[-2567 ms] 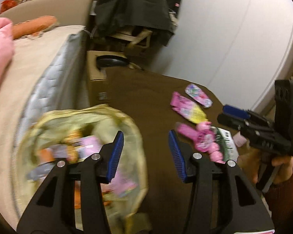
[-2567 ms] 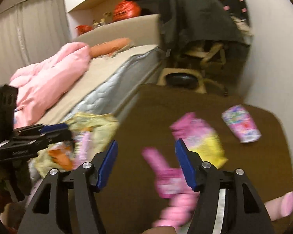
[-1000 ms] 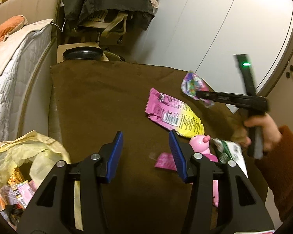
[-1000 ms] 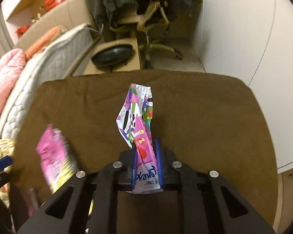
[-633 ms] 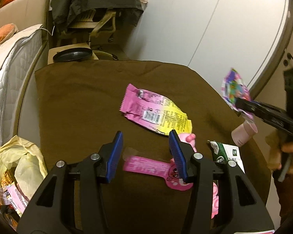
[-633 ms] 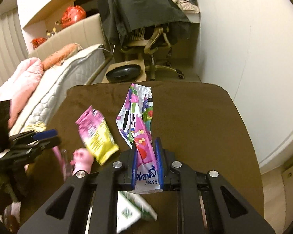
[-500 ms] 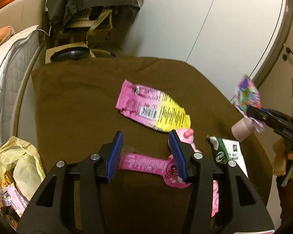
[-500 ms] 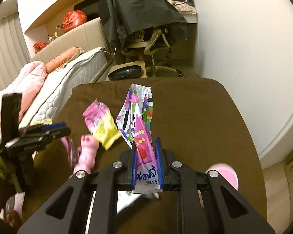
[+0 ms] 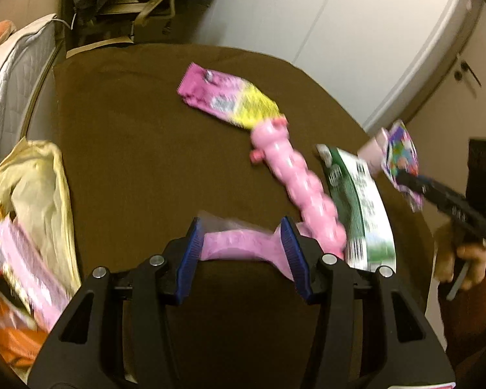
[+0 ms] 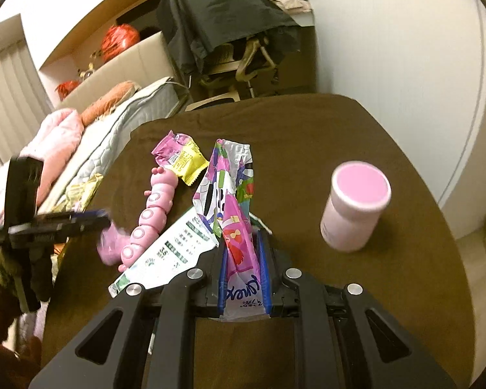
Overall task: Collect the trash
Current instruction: 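Close the left tool on the pink lollipop handle and lift it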
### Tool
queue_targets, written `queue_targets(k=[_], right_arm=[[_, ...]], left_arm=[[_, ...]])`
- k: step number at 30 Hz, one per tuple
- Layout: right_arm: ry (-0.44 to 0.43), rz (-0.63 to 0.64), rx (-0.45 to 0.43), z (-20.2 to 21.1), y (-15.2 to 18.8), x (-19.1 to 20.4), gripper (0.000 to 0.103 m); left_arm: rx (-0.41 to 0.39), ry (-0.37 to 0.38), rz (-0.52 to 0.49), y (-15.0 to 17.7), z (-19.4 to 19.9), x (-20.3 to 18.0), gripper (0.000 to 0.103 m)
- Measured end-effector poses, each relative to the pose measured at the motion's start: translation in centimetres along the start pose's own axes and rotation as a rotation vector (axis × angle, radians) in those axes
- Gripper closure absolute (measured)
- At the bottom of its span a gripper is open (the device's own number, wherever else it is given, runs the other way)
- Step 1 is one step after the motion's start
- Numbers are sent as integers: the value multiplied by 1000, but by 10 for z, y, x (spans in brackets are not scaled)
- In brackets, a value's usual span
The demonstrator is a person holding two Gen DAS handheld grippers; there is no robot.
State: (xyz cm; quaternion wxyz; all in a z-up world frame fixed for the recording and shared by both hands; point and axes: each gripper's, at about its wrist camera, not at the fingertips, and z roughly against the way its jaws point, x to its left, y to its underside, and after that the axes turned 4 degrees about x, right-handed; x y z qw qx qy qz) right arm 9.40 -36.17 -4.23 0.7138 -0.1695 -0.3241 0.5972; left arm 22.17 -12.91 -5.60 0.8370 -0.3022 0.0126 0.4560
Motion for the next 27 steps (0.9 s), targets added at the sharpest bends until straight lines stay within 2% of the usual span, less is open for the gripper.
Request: queue_targets(k=[5,9,11,14,19,24,27], right_arm=[[-6,-36,-1,5,13,-6,87],[-9,-58,4,6,20,-10,87],[-9,-61,1,8,23,-11,87],[-3,-45,3,11,26,-10,87],[-14,-48,15,14,35,-10,87],[-14,-56,14,22,45,-12,87],[-1,-65,16,25,49,-17,86]], left_arm=[[-10,-32,-33,23,15,-14,55],[-42,-40,5,31,27,-22,55],[-78,-68,9,32,35,-28,55],[-130,-82,-63,26,46,-42,55],[-95,-79,-143,-1,26,-49,55],[-35,-83,-55,-13,-4,-27,55],[-3,-31,0,-1,-4,-19,55]])
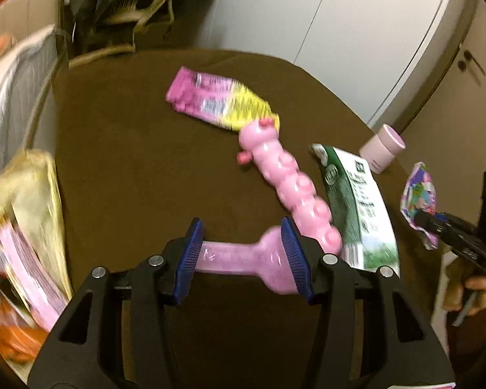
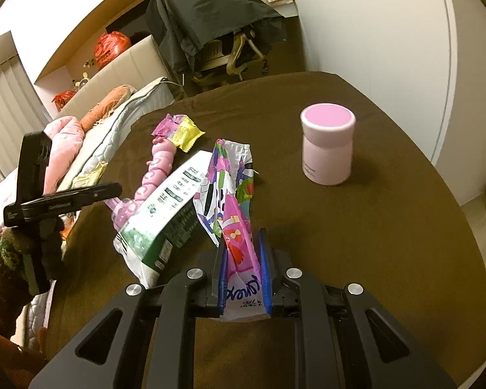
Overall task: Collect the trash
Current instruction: 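Close the left tool on the pink lollipop handle and lift it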
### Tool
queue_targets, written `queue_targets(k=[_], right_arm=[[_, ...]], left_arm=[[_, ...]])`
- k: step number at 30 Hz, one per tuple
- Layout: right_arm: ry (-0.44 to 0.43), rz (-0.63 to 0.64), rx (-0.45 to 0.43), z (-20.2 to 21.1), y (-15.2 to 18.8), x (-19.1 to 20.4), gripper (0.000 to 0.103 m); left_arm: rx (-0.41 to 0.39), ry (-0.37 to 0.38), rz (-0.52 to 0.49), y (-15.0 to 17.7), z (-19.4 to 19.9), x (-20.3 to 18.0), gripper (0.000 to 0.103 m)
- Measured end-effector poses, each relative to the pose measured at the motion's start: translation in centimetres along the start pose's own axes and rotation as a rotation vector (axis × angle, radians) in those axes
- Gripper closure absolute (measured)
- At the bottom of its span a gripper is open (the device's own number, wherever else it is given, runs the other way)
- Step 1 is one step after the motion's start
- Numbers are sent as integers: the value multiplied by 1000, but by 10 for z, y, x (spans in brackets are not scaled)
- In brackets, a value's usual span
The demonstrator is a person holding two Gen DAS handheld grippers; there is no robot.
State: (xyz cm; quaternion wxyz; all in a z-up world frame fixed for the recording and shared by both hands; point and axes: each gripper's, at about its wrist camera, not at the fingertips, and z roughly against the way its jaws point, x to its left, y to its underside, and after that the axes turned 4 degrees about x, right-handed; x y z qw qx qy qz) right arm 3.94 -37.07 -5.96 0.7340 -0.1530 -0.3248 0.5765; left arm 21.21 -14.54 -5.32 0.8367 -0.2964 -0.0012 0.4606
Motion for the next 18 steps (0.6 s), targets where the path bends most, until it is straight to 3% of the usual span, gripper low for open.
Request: queue_targets(k=[7,11,18], right_arm=[[-1,-30,5,-8,2,-5,86],[-12,-21,11,-13,3,2,86],[-6,-7,11,-11,6,9,86]], left_arm=[[52,78,-44,43,22,-12,55],[88,115,-149,61,31,-37,55],[29,-30,-248,52,31,-65,55]])
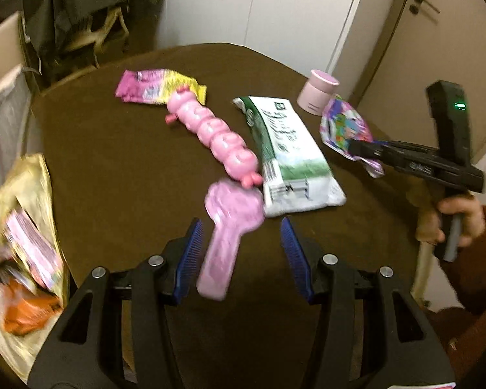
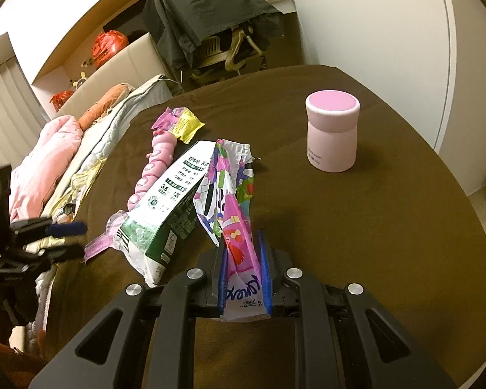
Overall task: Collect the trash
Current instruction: 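Close the left tool on the pink lollipop handle and lift it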
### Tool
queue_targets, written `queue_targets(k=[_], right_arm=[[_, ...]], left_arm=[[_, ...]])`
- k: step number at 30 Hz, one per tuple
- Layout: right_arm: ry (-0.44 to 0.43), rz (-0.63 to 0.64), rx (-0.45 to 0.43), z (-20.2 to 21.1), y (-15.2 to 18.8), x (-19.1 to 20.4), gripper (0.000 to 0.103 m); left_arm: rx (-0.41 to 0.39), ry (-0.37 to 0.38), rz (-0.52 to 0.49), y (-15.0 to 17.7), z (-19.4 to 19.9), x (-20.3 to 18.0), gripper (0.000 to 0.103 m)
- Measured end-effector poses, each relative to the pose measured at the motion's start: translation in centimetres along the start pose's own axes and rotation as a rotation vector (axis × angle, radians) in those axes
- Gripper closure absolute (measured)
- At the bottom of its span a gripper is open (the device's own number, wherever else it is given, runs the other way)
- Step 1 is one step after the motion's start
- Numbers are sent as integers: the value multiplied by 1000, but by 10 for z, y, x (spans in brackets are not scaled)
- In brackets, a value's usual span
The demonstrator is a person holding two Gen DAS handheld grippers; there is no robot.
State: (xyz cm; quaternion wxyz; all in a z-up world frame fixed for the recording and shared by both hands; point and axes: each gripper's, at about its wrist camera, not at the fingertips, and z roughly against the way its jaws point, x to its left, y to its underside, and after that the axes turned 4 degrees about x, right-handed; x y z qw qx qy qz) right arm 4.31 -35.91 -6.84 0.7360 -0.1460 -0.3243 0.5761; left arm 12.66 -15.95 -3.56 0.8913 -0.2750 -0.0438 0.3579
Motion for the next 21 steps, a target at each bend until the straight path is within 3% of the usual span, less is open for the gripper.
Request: queue_targets(k=[6,11,15,19,21], right_arm=[[21,14,-10,9,3,2,86],[31,17,-21,16,3,2,86],[25,27,-20,14,4,5,86],[15,39,-12,12,4,10,86],[13,43,-11,11,4,12,86]], left_arm=[[46,-63,-25,-16,-28,-5,55],[84,-19,18,-18,-37,2,56],[82,-2,59,-13,-31,9,62],[69,-71,87,-8,-25,19,62],[62,-63,99,-7,-21,24,62]])
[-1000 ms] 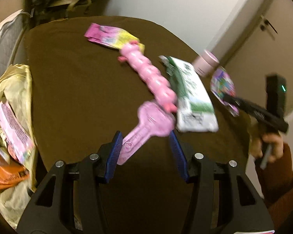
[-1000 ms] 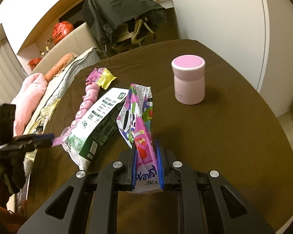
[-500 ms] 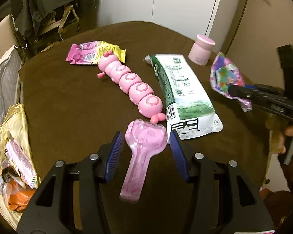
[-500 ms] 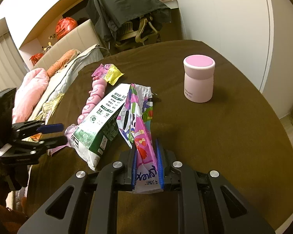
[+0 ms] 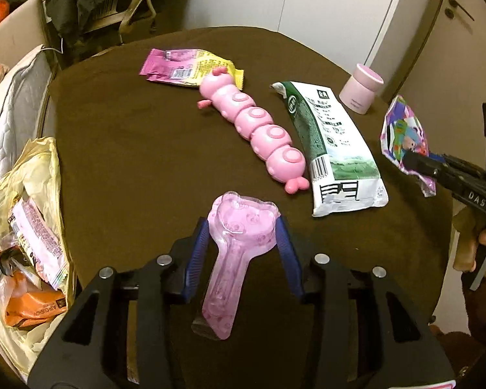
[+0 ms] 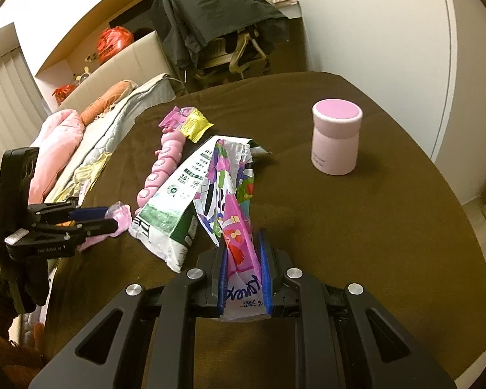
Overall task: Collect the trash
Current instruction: 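Close the left tool on the pink lollipop handle and lift it, then carry the pink lollipop and candy wrapper over the yellow trash bag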
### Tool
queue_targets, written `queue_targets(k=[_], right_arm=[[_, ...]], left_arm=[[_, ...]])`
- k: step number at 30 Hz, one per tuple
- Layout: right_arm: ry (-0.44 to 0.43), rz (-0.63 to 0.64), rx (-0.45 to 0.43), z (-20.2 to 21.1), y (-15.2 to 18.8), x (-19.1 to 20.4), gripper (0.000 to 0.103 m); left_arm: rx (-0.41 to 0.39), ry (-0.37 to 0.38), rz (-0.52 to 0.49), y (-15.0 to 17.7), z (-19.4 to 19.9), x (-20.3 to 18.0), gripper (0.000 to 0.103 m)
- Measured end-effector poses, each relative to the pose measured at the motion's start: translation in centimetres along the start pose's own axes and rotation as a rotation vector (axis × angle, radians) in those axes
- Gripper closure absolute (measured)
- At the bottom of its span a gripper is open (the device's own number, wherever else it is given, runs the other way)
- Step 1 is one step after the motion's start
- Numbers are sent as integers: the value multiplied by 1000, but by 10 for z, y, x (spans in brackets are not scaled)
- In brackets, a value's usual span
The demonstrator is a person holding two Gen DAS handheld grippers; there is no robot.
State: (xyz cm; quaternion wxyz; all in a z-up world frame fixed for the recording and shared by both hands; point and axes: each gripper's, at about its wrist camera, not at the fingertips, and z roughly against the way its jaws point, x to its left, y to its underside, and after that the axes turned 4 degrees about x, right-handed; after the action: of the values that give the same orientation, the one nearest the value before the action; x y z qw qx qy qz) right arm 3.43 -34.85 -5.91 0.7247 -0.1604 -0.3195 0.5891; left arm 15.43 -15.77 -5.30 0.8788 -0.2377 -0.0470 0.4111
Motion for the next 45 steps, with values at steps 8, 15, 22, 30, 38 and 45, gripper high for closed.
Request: queue_targets(k=[8,15,22,30,38,45], right_arm=[[-2,23,-8,5,-2,8,86],[14,44,-35,16,-4,18,86],[7,93,-68,24,-20,42,86],[-71,230,-83,11,-55,110,86],[-213,395,-6,-37,-82,211,86],[-327,484,110,-96,-88,289,86]], left_arm=[[-2,-36,-55,-1,-4,-11,62],[-46,-39,-16,2,5,-13,68],[-148,-33,36,9,43,-2,68],[-285,-99,175,29,98,53,68],[-383,-155,421,76,133,141,68],[-362,-141,592,121,126,208,68]])
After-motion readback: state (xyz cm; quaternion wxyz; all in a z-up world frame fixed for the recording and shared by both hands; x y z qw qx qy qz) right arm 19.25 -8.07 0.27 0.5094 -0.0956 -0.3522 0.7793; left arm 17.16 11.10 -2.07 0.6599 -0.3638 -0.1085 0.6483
